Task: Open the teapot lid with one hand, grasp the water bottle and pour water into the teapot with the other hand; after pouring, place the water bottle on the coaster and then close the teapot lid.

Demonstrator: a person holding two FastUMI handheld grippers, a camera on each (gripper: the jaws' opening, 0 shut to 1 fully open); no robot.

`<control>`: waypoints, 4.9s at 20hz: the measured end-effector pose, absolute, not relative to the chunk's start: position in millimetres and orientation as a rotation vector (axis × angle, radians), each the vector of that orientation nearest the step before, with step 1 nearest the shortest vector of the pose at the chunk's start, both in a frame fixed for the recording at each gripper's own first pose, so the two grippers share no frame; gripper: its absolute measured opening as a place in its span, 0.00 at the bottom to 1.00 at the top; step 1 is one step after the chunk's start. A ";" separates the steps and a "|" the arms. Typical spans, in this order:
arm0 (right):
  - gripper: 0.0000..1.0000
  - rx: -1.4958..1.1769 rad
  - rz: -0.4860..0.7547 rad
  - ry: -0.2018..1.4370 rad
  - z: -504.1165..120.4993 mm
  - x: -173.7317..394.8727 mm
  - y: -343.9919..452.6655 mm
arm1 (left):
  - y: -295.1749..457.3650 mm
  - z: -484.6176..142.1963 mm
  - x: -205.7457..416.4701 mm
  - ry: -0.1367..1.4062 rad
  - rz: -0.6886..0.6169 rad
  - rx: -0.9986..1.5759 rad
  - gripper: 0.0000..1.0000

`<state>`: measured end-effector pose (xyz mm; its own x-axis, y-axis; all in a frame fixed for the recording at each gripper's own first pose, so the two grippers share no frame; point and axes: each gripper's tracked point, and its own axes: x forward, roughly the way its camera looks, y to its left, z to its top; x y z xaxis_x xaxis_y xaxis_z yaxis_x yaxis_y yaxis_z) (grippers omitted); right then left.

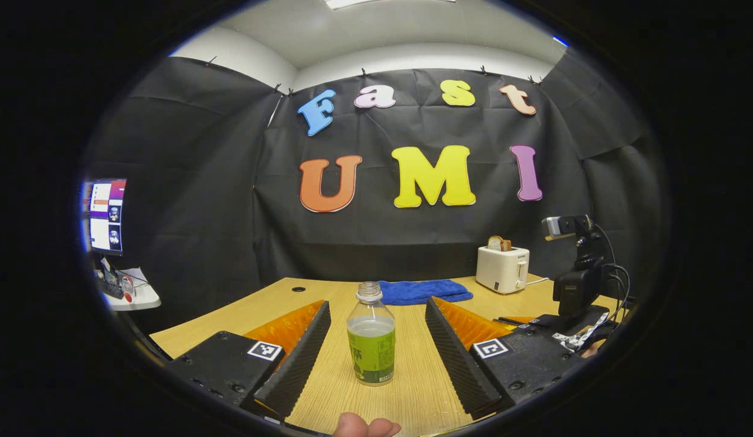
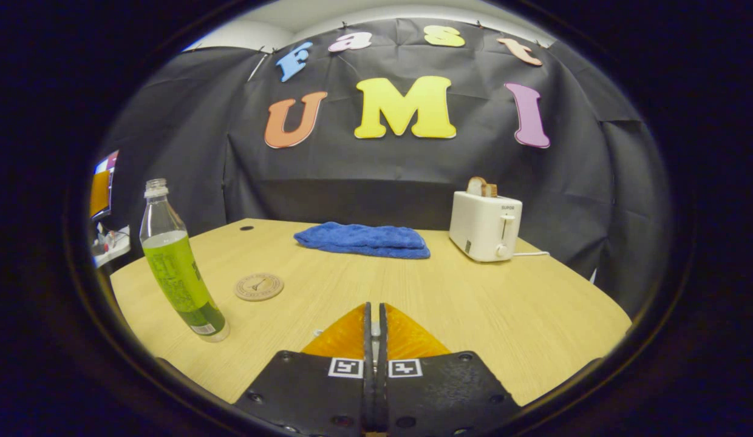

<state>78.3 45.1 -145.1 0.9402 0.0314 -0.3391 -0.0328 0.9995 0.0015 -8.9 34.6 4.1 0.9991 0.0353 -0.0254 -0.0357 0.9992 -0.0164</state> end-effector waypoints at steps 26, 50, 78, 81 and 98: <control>0.00 0.009 0.035 0.229 -79.1 46.5 -5.6 | 34.2 -117.1 31.2 0.311 0.050 -0.072 0.99; 0.00 0.024 0.020 0.235 -79.1 35.8 -60.1 | 57.7 -98.0 50.3 0.412 0.083 0.480 0.75; 0.00 -0.006 0.008 0.255 -103.8 13.5 -127.0 | 8.6 -91.3 68.1 0.545 -0.070 1.553 0.74; 0.00 0.003 0.008 0.264 -110.0 13.1 -129.8 | 2.9 -91.5 70.6 0.540 -0.079 1.624 0.74; 0.00 0.010 0.026 0.271 -120.2 11.1 -134.0 | -15.0 -54.7 87.4 0.440 -0.066 2.015 0.74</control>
<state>11.1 -134.0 -120.2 0.9632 0.0274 -0.2673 -0.0247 0.9996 0.0137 87.4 -15.0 -54.7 0.9316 0.2787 -0.2335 0.3346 -0.4063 0.8503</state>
